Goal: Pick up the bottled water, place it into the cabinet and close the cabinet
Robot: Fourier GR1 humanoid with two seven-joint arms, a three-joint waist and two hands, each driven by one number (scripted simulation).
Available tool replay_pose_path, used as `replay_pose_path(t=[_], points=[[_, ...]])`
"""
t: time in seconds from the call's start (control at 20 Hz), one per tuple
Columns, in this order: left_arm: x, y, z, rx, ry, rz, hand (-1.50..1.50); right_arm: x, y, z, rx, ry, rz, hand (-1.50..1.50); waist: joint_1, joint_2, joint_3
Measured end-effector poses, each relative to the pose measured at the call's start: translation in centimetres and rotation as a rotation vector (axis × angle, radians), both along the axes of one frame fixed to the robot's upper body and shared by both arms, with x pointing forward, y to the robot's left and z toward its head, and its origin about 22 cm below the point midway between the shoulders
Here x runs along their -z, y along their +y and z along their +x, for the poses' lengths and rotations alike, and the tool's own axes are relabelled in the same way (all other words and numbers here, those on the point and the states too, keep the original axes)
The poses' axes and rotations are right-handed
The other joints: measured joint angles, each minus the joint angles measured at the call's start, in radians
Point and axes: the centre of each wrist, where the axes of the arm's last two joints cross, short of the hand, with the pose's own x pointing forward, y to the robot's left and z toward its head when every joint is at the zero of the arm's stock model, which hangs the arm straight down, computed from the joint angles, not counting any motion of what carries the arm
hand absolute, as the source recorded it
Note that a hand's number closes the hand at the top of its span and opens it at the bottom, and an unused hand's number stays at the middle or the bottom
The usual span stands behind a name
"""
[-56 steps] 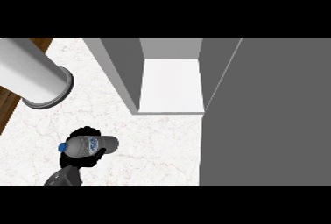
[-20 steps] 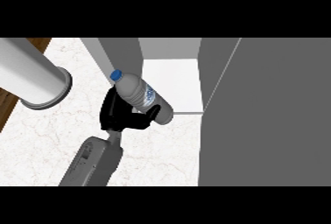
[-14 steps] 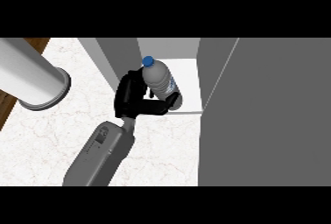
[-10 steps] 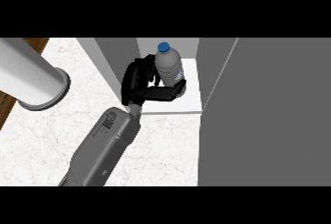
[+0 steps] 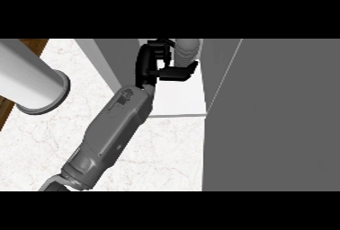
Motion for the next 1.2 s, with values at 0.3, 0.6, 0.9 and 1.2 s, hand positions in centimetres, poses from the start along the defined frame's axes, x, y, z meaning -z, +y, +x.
replay_pose_path(t=[0.3,0.6,0.9,1.2], points=[[0.1,0.4,1.9,-0.065,0.012,0.098,1.50,0.2,0.6,0.1,-0.013,-0.006,-0.010,-1.50,-0.013,0.005,0.000],[1.4,1.4,2.5,-0.136,0.013,0.170,1.50,0.1,0.4,-0.3,-0.035,0.006,-0.006,-1.50,-0.023,0.010,0.000],[3.2,2.8,2.5,-0.207,0.002,0.301,1.50,0.4,0.8,-0.4,-0.048,-0.002,-0.002,-1.50,-0.035,0.017,0.000],[3.8,3.5,2.5,-0.279,0.010,0.395,-1.50,0.6,0.3,-0.1,-0.048,-0.012,-0.007,-1.50,-0.040,0.018,0.000]])
